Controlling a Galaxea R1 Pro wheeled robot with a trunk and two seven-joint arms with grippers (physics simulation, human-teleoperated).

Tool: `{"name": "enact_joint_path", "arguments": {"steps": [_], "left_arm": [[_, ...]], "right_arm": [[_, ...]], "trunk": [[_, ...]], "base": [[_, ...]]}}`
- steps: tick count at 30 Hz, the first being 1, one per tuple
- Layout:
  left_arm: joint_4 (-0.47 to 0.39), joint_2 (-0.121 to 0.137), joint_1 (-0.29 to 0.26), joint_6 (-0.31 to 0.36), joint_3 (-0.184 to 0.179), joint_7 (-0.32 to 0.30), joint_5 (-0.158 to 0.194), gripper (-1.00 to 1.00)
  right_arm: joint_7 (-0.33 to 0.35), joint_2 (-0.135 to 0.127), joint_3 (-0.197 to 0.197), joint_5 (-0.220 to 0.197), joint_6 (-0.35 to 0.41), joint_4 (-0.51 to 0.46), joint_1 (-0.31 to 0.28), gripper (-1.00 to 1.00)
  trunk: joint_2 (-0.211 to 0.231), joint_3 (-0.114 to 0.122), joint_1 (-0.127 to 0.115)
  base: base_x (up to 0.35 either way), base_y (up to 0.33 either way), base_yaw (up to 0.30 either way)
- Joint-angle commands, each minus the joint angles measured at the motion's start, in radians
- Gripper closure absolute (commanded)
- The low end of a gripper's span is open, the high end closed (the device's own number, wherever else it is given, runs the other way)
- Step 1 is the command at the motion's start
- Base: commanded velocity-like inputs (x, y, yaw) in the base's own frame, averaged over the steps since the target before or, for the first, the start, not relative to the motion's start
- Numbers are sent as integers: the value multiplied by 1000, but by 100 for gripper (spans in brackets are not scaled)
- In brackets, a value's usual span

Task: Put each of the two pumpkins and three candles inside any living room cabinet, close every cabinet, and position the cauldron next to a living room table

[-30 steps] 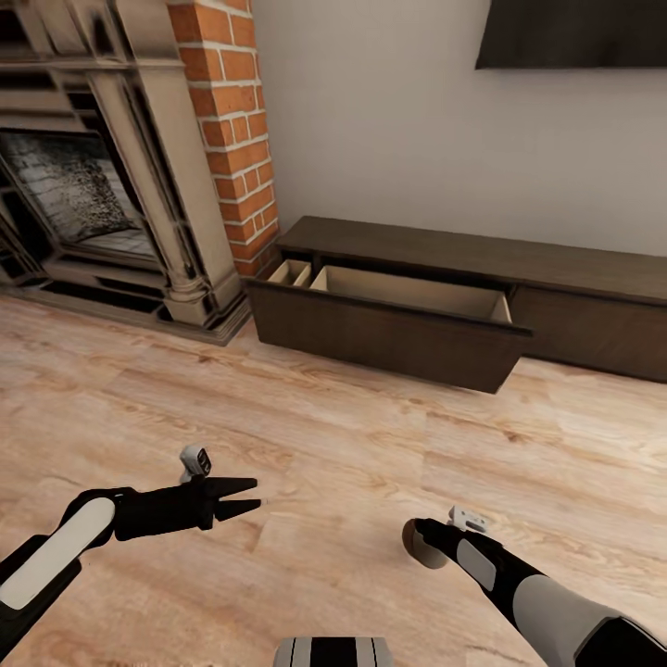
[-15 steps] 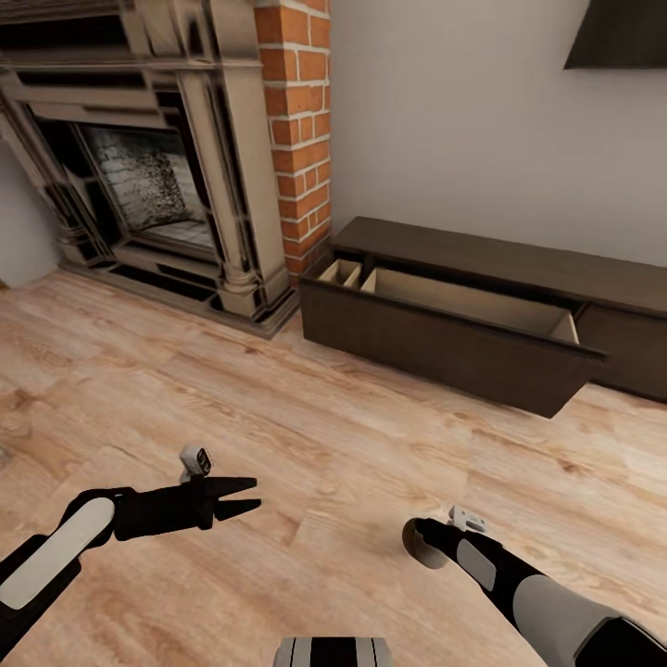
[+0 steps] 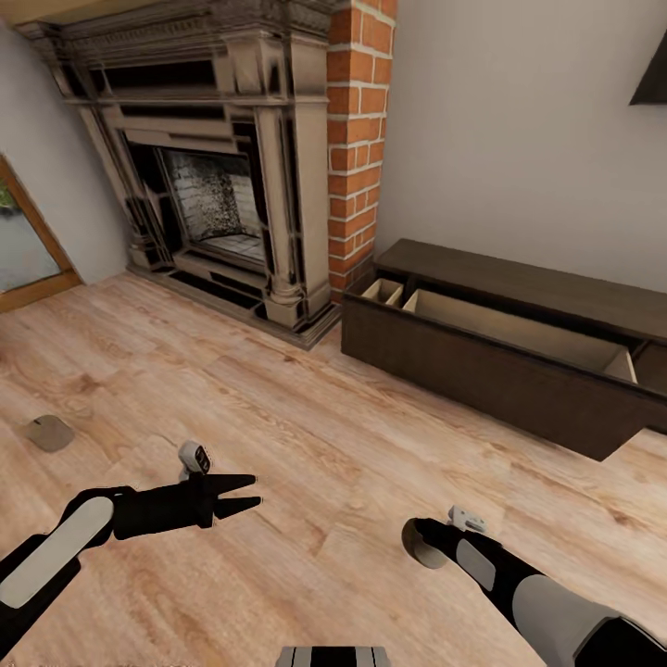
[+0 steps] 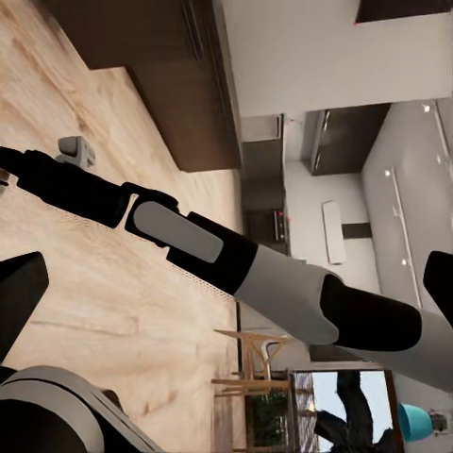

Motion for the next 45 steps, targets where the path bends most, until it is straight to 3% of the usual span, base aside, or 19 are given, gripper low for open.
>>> {"name": "enact_joint_path", "arguments": {"steps": [1, 11, 30, 33, 35, 39, 42, 45], "left_arm": [[1, 0, -1, 2, -2, -4, 0, -100], [7, 1, -1, 2, -2, -4, 1, -100], [28, 4, -1, 0, 4, -2, -2, -100], [45, 16, 0, -4, 46, 4, -9, -100], [81, 42, 3, -5, 110, 7, -15, -100], [161, 83, 8, -7, 185, 15, -28, -100], [237, 101, 9, -8, 253, 58, -80, -100], [268, 105, 10, -7, 346, 160, -161, -100]], "right_arm": [[-3, -1, 6, -6, 4, -3, 0, 100], [-2, -1, 6, -6, 4, -3, 0, 100], [-2, -1, 7, -5, 5, -3, 0, 100], [-2, 0, 7, -4, 5, -3, 0, 100], [-2, 0, 7, -4, 5, -3, 0, 100], [-2, 1, 7, -4, 5, -3, 0, 100], [-2, 1, 7, -4, 5, -3, 0, 100], [-2, 1, 7, -4, 5, -3, 0, 100]], "trunk": [[0, 3, -1], [0, 3, -1], [0, 3, -1], [0, 3, -1], [0, 3, -1], [0, 3, -1], [0, 3, -1], [0, 3, -1]], "base": [[0, 0, 288], [42, 0, 289], [317, 0, 290], [130, 0, 290], [33, 0, 290], [12, 0, 265], [2, 0, 240], [1, 0, 279]]}}
